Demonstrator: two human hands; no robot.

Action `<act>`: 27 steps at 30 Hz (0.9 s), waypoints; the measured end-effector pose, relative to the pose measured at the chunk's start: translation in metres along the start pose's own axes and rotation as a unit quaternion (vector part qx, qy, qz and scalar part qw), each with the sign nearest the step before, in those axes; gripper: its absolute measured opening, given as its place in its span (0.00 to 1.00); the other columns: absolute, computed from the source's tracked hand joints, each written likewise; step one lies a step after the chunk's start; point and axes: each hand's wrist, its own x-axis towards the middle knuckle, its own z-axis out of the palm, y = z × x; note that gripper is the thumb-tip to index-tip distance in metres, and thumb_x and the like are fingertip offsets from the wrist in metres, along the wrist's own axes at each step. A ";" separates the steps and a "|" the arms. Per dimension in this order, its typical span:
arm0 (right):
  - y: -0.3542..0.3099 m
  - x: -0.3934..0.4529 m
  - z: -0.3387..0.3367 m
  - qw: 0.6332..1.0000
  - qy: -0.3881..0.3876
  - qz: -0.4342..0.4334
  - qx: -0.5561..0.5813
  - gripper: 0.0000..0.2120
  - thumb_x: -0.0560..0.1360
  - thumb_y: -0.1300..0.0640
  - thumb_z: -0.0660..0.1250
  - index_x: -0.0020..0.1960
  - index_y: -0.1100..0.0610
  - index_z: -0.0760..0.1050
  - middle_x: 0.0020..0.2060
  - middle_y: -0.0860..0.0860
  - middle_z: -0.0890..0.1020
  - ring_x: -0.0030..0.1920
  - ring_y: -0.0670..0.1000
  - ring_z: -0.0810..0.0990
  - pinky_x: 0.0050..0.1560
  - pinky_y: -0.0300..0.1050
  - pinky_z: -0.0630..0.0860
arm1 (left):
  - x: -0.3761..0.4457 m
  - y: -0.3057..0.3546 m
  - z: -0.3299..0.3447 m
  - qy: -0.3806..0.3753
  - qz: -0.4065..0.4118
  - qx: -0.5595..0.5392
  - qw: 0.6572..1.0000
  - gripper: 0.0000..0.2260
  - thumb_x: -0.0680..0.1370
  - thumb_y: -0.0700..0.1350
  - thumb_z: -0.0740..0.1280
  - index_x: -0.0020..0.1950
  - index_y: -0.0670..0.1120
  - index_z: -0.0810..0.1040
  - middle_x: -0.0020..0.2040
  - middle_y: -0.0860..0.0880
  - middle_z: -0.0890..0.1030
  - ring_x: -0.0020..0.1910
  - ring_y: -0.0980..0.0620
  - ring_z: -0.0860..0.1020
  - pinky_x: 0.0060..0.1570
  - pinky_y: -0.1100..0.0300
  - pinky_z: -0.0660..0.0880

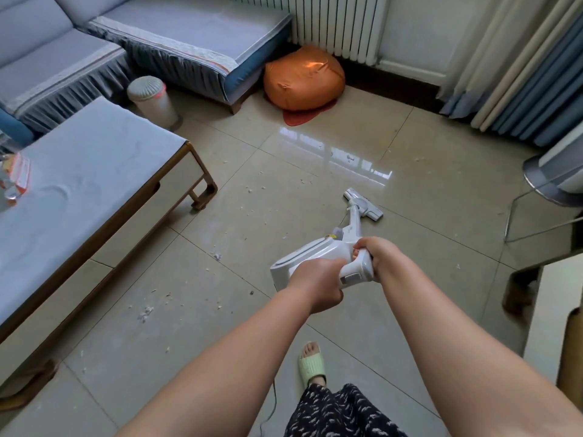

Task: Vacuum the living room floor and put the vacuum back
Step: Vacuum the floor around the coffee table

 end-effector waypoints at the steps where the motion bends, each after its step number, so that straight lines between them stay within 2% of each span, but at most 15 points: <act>1: -0.005 0.001 0.002 1.000 -0.001 0.002 0.002 0.08 0.74 0.65 0.61 0.35 0.60 0.70 0.18 0.51 0.73 0.28 0.50 0.72 0.37 0.43 0.70 | 0.005 -0.002 -0.004 -0.004 0.003 -0.001 1.000 0.11 0.74 0.42 0.64 0.55 0.50 0.73 0.52 0.45 0.80 0.49 0.41 0.76 0.39 0.57 0.65; 7: -0.050 0.022 0.008 0.999 0.012 0.003 0.031 0.10 0.76 0.65 0.60 0.36 0.60 0.70 0.15 0.50 0.72 0.27 0.49 0.72 0.35 0.42 0.70 | 0.053 -0.019 -0.028 -0.013 0.026 0.006 1.000 0.12 0.73 0.43 0.65 0.56 0.51 0.74 0.52 0.47 0.81 0.49 0.42 0.77 0.41 0.57 0.70; 13: -0.075 0.043 0.004 0.998 0.029 0.008 0.049 0.09 0.74 0.65 0.60 0.35 0.60 0.69 0.16 0.50 0.72 0.15 0.48 0.71 0.33 0.42 0.70 | 0.086 -0.021 -0.038 -0.021 0.038 0.012 0.999 0.12 0.73 0.43 0.64 0.56 0.50 0.73 0.52 0.46 0.80 0.49 0.42 0.77 0.39 0.58 0.67; 18: -0.096 0.059 -0.007 0.997 0.011 0.027 0.071 0.06 0.74 0.65 0.62 0.38 0.61 0.72 0.18 0.50 0.74 0.17 0.47 0.72 0.32 0.41 0.72 | 0.111 -0.014 -0.045 -0.026 0.036 0.005 0.999 0.11 0.73 0.43 0.65 0.55 0.50 0.73 0.51 0.46 0.80 0.49 0.41 0.77 0.39 0.58 0.67; 23: -0.110 0.070 -0.034 0.985 -0.043 0.100 0.135 0.05 0.74 0.60 0.66 0.43 0.63 0.76 0.22 0.54 0.77 0.22 0.49 0.77 0.25 0.40 0.78 | 0.126 0.004 -0.045 -0.026 0.028 0.000 0.999 0.15 0.73 0.42 0.65 0.59 0.52 0.74 0.52 0.46 0.81 0.50 0.42 0.77 0.42 0.57 0.71; 27: -0.109 0.069 -0.050 0.965 -0.086 0.144 0.204 0.09 0.73 0.57 0.68 0.38 0.62 0.75 0.23 0.54 0.79 0.20 0.51 0.77 0.26 0.44 0.78 | 0.129 0.018 -0.044 -0.024 0.018 0.007 1.000 0.14 0.72 0.42 0.65 0.57 0.52 0.75 0.52 0.45 0.81 0.51 0.41 0.77 0.39 0.58 0.66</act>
